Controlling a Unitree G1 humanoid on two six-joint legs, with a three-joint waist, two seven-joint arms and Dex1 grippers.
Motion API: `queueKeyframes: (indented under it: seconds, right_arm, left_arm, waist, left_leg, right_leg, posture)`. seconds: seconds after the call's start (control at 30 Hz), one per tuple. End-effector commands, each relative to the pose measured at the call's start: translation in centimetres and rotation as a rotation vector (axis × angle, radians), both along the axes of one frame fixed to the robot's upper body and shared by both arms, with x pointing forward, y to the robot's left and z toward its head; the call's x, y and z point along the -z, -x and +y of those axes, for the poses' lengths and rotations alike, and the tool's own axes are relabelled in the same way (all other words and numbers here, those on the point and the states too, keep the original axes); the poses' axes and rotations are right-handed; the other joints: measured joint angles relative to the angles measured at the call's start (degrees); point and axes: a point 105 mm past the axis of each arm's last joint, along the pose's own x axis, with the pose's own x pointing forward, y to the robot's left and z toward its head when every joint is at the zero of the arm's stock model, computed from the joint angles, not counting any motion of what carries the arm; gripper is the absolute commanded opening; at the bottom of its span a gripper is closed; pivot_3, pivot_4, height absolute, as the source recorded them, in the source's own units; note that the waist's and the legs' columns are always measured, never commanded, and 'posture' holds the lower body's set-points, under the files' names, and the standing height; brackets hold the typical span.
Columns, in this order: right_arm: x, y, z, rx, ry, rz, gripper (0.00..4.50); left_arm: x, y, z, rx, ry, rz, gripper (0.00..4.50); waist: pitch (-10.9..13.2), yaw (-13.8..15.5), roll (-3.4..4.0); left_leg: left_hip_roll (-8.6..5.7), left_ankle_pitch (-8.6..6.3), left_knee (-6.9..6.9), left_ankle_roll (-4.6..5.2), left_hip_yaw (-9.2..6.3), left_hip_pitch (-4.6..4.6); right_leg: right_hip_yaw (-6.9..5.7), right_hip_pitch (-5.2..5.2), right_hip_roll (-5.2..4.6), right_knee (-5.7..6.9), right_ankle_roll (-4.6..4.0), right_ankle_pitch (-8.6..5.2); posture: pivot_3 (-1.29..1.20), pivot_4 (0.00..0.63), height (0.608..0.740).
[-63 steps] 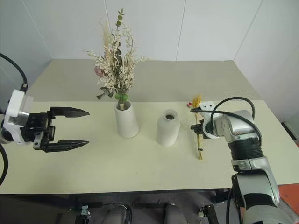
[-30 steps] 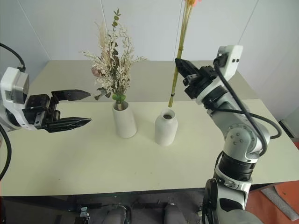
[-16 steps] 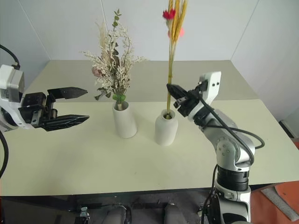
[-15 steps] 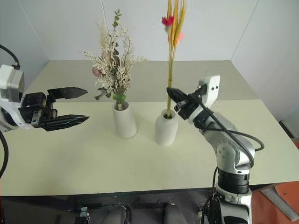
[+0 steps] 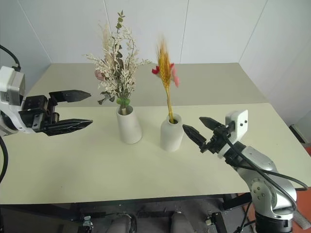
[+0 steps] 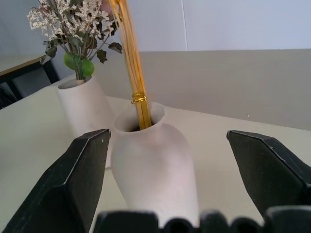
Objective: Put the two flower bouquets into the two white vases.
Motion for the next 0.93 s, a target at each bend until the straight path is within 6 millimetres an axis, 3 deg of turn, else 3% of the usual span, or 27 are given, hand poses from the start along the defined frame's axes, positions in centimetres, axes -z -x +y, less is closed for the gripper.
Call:
queueKeyframes:
  seconds: [0.03,0.27,0.53,0.93]
  right_arm:
    - [-1.9,1.3,-2.1,0.009,0.086,-0.067,4.47]
    - [-3.0,3.5,-5.6,-0.045,0.281,-0.017,4.47]
    - [-4.7,3.9,-8.5,-0.058,0.378,-0.018,4.47]
    - [-4.7,3.9,-8.1,-0.085,0.381,-0.028,4.47]
  left_arm:
    - [-0.4,0.4,0.1,-0.002,-0.02,-0.029,4.5]
    - [1.2,0.3,1.3,-0.057,-0.033,0.019,4.5]
    - [1.6,0.5,3.2,-0.099,-0.03,0.042,4.5]
    - [1.9,0.9,2.3,-0.071,-0.021,0.045,4.5]
  waist:
    - [0.0,0.2,0.0]
    - [0.0,0.5,0.0]
    - [0.0,1.1,-0.01]
    - [0.0,1.2,-0.01]
  left_leg:
    - [-0.01,0.0,0.0,0.0,0.0,-0.01]
    - [0.0,0.0,0.0,0.0,0.02,0.11]
    - [0.0,0.0,0.01,0.0,0.02,0.17]
    - [0.0,0.0,0.01,-0.01,0.01,0.16]
  right_leg:
    - [0.0,0.0,-0.01,-0.01,0.0,0.0]
    - [0.02,0.1,-0.01,-0.02,0.04,-0.05]
    - [0.0,0.17,-0.02,-0.05,0.01,-0.09]
    - [-0.01,0.18,-0.03,-0.05,0.04,-0.08]
  posture:
    - [0.0,0.15,0.74]
    - [0.0,0.15,0.74]
    - [0.0,0.15,0.74]
    - [0.0,0.15,0.74]
